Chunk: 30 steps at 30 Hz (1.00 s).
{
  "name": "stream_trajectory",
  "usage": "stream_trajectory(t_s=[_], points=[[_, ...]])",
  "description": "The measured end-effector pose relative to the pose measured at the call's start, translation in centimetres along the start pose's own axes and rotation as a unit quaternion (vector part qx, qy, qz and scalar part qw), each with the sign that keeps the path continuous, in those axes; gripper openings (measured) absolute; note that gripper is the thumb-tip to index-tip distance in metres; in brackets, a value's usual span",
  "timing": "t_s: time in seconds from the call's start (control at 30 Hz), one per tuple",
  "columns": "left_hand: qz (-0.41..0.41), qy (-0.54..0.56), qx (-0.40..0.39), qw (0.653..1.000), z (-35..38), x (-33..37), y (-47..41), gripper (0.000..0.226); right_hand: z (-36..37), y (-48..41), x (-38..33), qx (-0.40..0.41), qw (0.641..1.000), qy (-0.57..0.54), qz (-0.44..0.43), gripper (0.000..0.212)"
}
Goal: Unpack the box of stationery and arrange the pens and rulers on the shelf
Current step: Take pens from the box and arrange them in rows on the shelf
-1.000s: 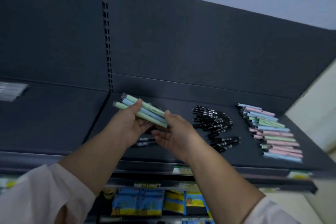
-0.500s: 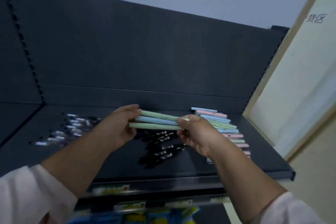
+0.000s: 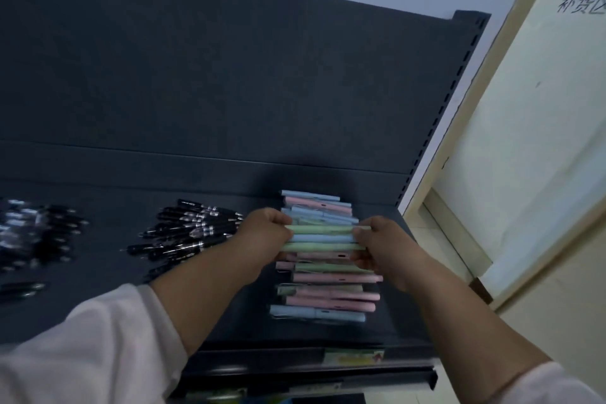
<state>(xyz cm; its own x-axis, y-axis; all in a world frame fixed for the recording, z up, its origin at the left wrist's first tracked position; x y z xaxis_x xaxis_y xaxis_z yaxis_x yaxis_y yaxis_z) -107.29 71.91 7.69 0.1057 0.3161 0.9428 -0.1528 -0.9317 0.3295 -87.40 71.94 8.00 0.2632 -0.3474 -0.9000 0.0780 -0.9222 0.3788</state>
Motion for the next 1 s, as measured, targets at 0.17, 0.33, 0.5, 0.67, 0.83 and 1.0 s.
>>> stream_trajectory(t_s=[0.17,0.33,0.5,0.67,0.83,1.0], points=[[-0.007,-0.076,0.005,0.997,1.2,-1.2,-1.5,0.029,-1.1,-1.3,1.3,0.017,0.991,0.134,0.005,0.022],[0.027,-0.192,-0.011,0.981,1.2,-1.2,-1.6,0.04,-1.6,-2.3,1.4,0.046,0.933,0.358,-0.009,0.036],[0.047,-0.283,0.014,0.958,0.0,-0.4,-1.0,0.041,-0.5,-1.8,-0.1,0.113,0.831,0.541,-0.064,0.028],[0.045,-0.363,0.072,0.928,-3.1,-0.2,0.4,0.046,2.4,-1.1,-2.9,0.152,0.791,0.586,-0.094,0.032],[0.059,-0.42,0.142,0.894,-7.2,-0.1,4.0,0.04,8.5,-0.2,-6.1,0.1,0.751,0.62,-0.205,0.027],[0.059,-0.524,0.224,0.819,-13.0,-0.4,9.5,0.041,16.8,1.9,-8.6,0.011,0.721,0.619,-0.31,0.038]])
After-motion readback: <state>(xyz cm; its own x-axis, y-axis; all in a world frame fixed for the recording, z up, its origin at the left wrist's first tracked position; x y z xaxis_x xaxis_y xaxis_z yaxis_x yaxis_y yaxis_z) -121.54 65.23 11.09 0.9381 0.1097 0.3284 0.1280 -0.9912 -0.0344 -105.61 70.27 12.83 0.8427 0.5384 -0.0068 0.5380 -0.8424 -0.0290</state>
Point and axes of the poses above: each hand's wrist, its own y-axis away from the middle knuckle, its own z-axis out of the palm, x = y × z, the point moved 3 cm from there along -y, towards the middle knuckle, and after that the axes turned 11 degrees about -x, right-handed, at the moved point
